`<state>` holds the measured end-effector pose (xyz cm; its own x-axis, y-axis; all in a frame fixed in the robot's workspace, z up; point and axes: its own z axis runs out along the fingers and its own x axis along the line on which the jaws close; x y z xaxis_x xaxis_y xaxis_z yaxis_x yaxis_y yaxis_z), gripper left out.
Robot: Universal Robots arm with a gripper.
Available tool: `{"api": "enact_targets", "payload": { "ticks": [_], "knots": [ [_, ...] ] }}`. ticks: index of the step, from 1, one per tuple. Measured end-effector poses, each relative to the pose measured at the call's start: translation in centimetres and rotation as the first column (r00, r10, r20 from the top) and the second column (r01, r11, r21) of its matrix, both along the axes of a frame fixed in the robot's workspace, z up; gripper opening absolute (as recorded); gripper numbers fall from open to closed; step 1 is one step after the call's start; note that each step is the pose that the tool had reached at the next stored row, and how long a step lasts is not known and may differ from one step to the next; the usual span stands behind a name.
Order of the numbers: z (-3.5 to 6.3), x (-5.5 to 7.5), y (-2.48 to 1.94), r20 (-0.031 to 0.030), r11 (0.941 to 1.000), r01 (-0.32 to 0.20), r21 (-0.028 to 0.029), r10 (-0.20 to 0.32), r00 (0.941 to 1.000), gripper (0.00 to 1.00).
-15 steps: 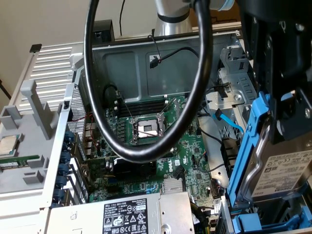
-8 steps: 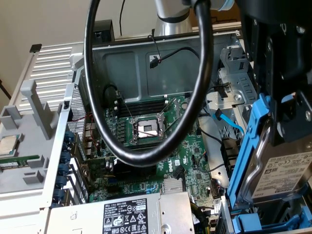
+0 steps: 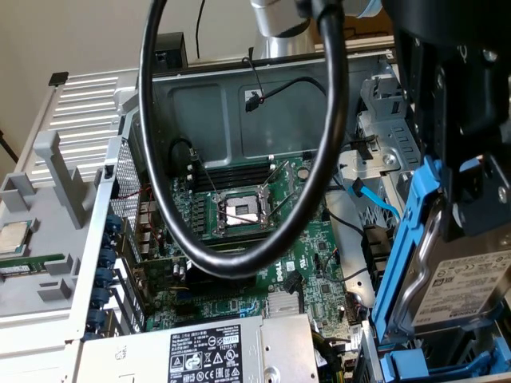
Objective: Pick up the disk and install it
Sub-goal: 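Insert the disk into the insertion slot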
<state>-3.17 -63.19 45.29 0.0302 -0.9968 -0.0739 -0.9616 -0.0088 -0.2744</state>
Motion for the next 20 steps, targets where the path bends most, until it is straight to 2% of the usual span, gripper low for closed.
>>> {"api": "enact_targets", "payload": {
  "ticks": [20],
  "knots": [
    [-0.38, -0.01, 0.00, 0.0000, 1.0000, 0.001, -0.0001, -0.001, 1.0000, 0.36]
  ]
}}
